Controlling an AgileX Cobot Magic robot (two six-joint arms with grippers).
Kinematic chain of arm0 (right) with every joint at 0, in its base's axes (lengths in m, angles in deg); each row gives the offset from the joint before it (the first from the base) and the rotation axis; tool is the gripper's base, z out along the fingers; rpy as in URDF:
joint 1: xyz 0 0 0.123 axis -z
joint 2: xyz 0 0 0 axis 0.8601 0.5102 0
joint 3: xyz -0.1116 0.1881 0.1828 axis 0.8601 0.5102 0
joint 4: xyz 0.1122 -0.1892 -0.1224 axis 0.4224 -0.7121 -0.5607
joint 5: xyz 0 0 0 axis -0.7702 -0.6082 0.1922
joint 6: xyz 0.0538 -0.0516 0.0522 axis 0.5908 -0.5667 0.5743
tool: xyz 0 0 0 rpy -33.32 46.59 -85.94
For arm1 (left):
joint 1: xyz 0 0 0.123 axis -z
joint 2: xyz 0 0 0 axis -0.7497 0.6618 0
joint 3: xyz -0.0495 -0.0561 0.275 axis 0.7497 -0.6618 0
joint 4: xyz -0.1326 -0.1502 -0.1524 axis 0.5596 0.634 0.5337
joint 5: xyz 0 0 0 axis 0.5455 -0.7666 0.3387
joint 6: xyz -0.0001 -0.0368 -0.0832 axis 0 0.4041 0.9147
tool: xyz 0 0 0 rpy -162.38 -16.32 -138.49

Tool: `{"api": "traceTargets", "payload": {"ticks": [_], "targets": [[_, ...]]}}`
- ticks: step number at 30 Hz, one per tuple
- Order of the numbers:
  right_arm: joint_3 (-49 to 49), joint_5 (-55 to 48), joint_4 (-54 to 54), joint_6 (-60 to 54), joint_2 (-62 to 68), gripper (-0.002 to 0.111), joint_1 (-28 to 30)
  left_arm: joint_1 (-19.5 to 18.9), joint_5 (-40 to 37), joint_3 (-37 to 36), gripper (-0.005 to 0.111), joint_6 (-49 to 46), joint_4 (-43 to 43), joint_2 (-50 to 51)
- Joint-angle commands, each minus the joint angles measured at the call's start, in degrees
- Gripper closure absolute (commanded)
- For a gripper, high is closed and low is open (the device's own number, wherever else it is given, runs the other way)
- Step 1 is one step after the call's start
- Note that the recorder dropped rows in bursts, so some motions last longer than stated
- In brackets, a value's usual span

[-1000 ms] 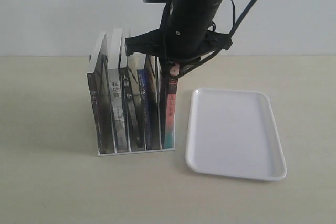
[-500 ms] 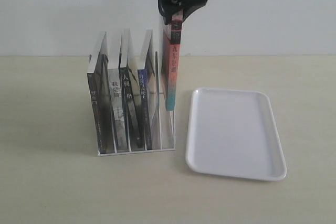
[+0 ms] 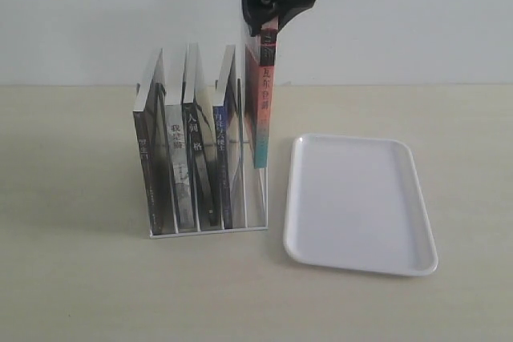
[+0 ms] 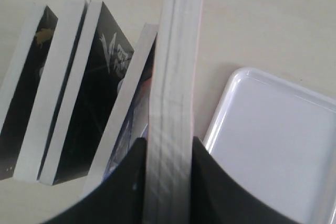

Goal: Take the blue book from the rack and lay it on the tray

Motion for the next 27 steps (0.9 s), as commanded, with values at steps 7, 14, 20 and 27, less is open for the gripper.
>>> {"api": "traceTargets", "payload": {"ticks": [7,14,20,27], "targets": [[-0.48,1.82,-1.2,-1.59,3.84,0.108,0.03,-0.11,0.91,0.19,0.102,-0.13,0.14,-0.18],[-0.48,2.2,-1.2,-1.59,7.37,0.108,-0.11,-0.11,0.91,0.19,0.102,-0.13,0.14,-0.18],[-0.48,1.43,0.04,-1.39,8.65,0.108,-0.33,-0.11,0.91,0.19,0.102,-0.13,0.14,-0.18],[-0.48,2.74,-0.52,-4.13,8.98,0.108,-1.35,-0.11,0.91,0.19,0.102,-0.13,0.14,-0.18]]}}
